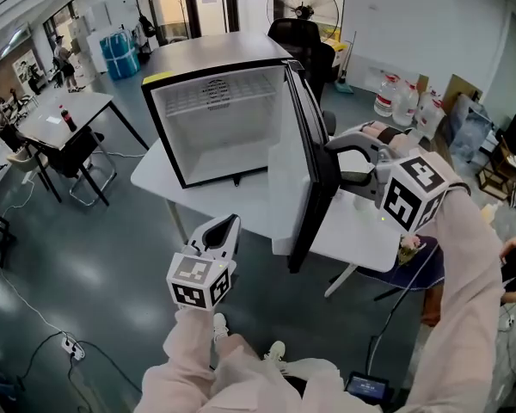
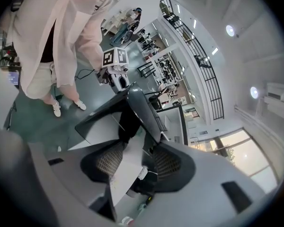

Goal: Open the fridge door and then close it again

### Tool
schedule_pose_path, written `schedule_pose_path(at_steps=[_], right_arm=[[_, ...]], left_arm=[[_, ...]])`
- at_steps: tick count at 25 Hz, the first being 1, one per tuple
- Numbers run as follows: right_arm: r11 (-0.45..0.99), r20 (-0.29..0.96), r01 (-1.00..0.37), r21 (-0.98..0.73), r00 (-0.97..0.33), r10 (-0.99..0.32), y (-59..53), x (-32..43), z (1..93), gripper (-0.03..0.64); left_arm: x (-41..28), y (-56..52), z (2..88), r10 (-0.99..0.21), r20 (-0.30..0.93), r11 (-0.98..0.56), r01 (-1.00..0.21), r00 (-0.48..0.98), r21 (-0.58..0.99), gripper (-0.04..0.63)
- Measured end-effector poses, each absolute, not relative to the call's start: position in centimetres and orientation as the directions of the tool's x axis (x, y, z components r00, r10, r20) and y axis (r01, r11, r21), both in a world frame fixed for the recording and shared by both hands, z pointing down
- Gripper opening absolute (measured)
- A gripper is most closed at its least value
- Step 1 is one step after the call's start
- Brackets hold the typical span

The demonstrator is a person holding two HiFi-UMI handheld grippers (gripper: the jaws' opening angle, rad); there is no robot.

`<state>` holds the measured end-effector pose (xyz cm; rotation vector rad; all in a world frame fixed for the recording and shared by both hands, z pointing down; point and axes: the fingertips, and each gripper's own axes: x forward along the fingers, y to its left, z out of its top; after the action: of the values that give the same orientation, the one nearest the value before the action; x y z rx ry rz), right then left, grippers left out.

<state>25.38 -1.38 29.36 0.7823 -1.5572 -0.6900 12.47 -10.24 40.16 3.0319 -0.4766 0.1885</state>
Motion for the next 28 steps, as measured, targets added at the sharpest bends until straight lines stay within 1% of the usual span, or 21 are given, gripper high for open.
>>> schedule_pose_path(at_steps=[11,28], right_arm=[[0.630,0.630,-0.073,0.773,-0.037,-0.776,0.7,28.7,29.4,0.193],[0.626,0.626,-0.072,0.777,-0.020,-0.780,0.6,28.7,29.3,0.196]], left_arm=[[13.8,-10.3,40.5,-0.297,0.133,-0.952,-0.304,0.946,0.043,0.011],[13.7,-10.5,40.2,-0.298,0.127,-0.951,-0.306,0.946,0.047,0.011]])
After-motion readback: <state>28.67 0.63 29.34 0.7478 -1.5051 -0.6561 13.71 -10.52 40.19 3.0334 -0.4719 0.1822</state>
